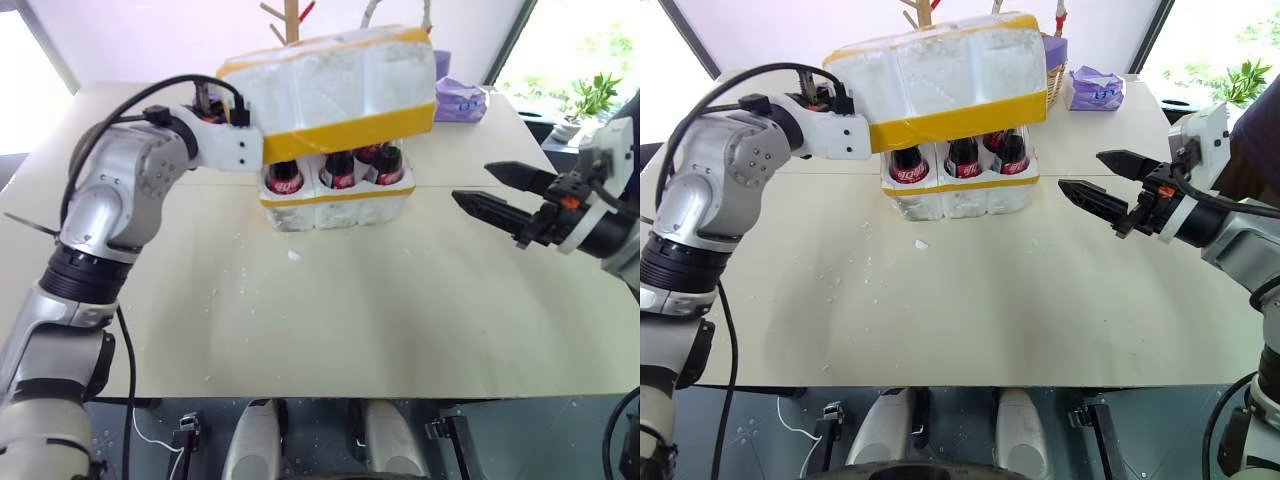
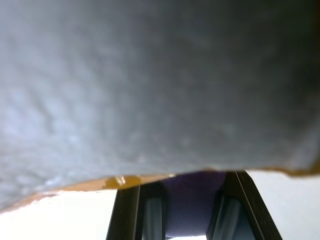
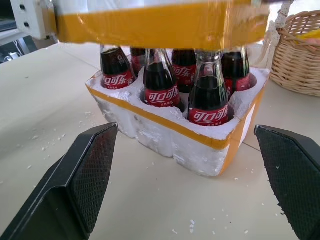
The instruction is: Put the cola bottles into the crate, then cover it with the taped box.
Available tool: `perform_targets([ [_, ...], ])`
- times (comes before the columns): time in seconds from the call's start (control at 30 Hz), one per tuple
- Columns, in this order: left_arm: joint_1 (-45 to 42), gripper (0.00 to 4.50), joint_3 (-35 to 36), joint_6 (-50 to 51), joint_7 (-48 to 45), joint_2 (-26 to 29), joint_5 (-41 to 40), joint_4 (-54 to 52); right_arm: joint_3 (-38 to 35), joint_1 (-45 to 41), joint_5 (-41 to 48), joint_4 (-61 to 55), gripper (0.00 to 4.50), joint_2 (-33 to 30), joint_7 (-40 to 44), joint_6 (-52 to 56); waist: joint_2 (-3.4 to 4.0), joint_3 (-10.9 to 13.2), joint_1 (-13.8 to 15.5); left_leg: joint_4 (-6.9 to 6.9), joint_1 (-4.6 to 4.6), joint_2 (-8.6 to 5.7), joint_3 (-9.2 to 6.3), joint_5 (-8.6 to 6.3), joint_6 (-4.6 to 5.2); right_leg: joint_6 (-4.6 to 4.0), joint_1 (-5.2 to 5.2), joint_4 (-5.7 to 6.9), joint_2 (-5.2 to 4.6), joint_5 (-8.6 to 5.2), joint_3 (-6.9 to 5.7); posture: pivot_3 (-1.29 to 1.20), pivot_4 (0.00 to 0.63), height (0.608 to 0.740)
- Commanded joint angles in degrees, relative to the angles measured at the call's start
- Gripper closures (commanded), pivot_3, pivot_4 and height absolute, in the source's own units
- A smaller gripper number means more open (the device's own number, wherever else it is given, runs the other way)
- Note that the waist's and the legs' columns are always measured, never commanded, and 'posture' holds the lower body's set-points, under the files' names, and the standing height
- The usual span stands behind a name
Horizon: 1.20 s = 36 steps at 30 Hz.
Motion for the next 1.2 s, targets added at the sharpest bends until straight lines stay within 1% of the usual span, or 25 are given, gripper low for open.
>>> perform_targets([
  [0.03,-1.66,4.18,-0.54,0.49,1.5,-0.87,2.05,0.75,-0.28,-1.44,0.53,-0.46,0.0,0.37,-0.31,-1.68,0.0,0.0,0.01,0.0,0.0,0.0,-0.01,0.0,0.0,0.0,0.0,0.0,0.0,0.0,0.0,0.0,0.15,0.74],
  [0.17,-2.08,4.18,-1.3,-1.05,3.56,-2.03,2.5,1.8,-0.02,-1.51,0.49,-0.47,0.0,0.74,-0.52,-2.04,0.0,0.0,-0.07,0.0,0.0,0.0,-0.02,0.0,0.0,0.0,0.0,0.0,0.0,0.0,0.0,0.0,0.15,0.74],
  [0.23,-0.51,3.15,-1.29,-1.43,3.23,-2.2,2.08,0.51,-0.13,-1.3,0.46,-0.44,0.0,0.78,-0.58,-2.29,0.0,0.0,-0.07,0.0,0.0,0.0,-0.01,0.0,0.0,0.0,0.0,0.0,0.01,0.0,0.0,0.0,0.15,0.74],
  [0.27,0.18,2.8,-1.15,-1.84,3.44,-2.25,1.75,0.09,-0.19,-1.2,0.46,-0.39,0.0,0.81,-0.58,-2.38,0.0,0.0,-0.07,-0.01,0.0,0.0,-0.02,0.0,0.0,0.0,-0.01,0.0,0.01,0.0,0.0,0.0,0.15,0.74],
  [0.37,1.28,1.23,-0.29,-2.89,4.14,-2.25,0.98,-0.86,-0.16,-1.06,0.36,-0.25,0.0,0.84,-0.62,-2.6,0.01,0.0,0.0,-0.01,0.0,0.0,-0.02,0.0,0.0,0.0,0.0,0.0,0.01,0.0,0.0,0.0,0.15,0.74],
  [0.4,2.21,0.78,0.42,-3.17,4.01,-2.1,0.22,-1.91,-0.16,-1.01,0.34,-0.26,0.0,0.86,-0.64,-2.65,0.0,0.0,0.01,-0.01,-0.01,0.0,-0.02,0.0,0.0,0.0,0.0,0.0,0.0,0.0,0.0,0.0,0.15,0.74],
  [0.5,6.15,0.78,2.5,-3.1,2.45,-1.04,-2.16,-5.98,-0.1,-0.95,0.29,-0.13,0.0,0.73,-0.47,-2.85,0.01,0.0,0.0,0.0,-0.02,0.0,-0.02,0.0,0.0,0.0,0.0,-0.03,0.0,0.0,0.0,0.0,0.15,0.74],
  [0.7,20.67,0.78,10.84,-0.24,-0.78,3.29,-8.41,-15.92,0.38,-1.19,0.21,0.58,0.0,0.37,0.05,-3.07,0.01,-0.01,-0.33,-0.03,0.02,0.03,-0.02,0.0,0.01,-0.01,-0.01,-0.01,0.01,0.0,0.0,0.0,0.15,0.74],
  [0.73,23.15,0.78,12.7,0.61,-1.23,3.62,-9.88,-17.0,0.55,-1.2,0.16,0.67,0.0,0.3,0.27,-3.11,0.01,-0.01,-0.34,-0.03,0.03,0.03,-0.02,0.0,0.01,-0.01,0.0,-0.01,0.01,0.0,0.0,0.0,0.15,0.74],
  [0.8,27.25,0.78,16.95,3.21,-3.06,3.02,-15.57,-18.43,1.0,-1.24,-0.17,1.02,0.0,0.03,0.85,-3.26,0.02,-0.01,-0.29,-0.03,0.03,0.04,-0.02,0.0,0.01,-0.01,0.0,-0.02,0.0,0.0,0.0,0.0,0.15,0.74],
  [0.83,28.55,0.78,19.54,5.86,-5.34,1.93,-20.62,-18.8,1.38,-1.3,-0.6,1.32,0.0,-0.26,1.32,-3.42,0.02,-0.01,-0.26,-0.02,0.02,0.04,-0.02,0.0,0.01,-0.01,0.01,-0.03,0.0,0.0,0.0,0.0,0.15,0.74],
  [0.9,28.64,0.78,25.7,15.17,-11.37,-0.88,-33.3,-18.92,2.2,-1.62,-1.57,2.12,0.0,-1.0,2.52,-3.91,0.02,-0.01,0.1,-0.01,0.02,0.04,-0.02,0.0,0.0,-0.02,0.02,-0.04,0.0,-0.01,-0.01,0.0,0.15,0.74],
  [0.97,26.58,0.78,31.88,26.87,-17.66,-2.0,-45.76,-18.39,2.73,-2.29,-2.17,3.29,0.0,-1.76,3.77,-4.42,0.01,-0.01,0.09,0.04,0.0,0.04,-0.06,0.0,0.0,-0.02,0.06,-0.05,0.0,-0.01,-0.04,0.0,0.15,0.74],
  [1.0,24.3,0.78,35.26,33.18,-20.28,-1.54,-51.93,-17.09,3.07,-2.86,-2.61,4.07,0.0,-2.24,4.5,-4.77,0.0,-0.01,0.08,0.04,0.01,0.03,-0.06,0.0,0.0,-0.02,0.06,-0.05,-0.01,-0.01,-0.04,0.0,0.15,0.74],
  [1.03,21.82,0.78,37.96,37.9,-22.33,-0.54,-56.99,-15.45,3.45,-3.43,-3.11,4.99,0.0,-2.73,5.25,-5.11,0.0,-0.01,0.07,0.05,0.0,0.03,-0.07,0.0,0.0,-0.01,0.07,-0.05,-0.01,0.0,-0.04,0.0,0.15,0.74],
  [1.13,17.41,0.78,42.61,47.42,-27.43,3.69,-68.17,-11.74,4.74,-4.56,-4.82,6.99,0.0,-3.92,7.27,-6.15,0.0,-0.01,-0.28,0.05,0.02,0.03,-0.14,0.0,0.0,0.0,0.09,-0.05,0.02,-0.01,-0.08,0.0,0.15,0.74],
  [1.2,16.13,0.78,45.7,53.2,-36.09,10.33,-76.68,-6.9,6.08,-5.56,-5.87,8.55,0.0,-5.21,9.86,-6.91,0.02,-0.02,-0.85,0.0,0.05,0.03,-0.13,0.0,0.0,0.0,0.09,-0.06,0.02,-0.01,-0.08,0.0,0.15,0.74],
])
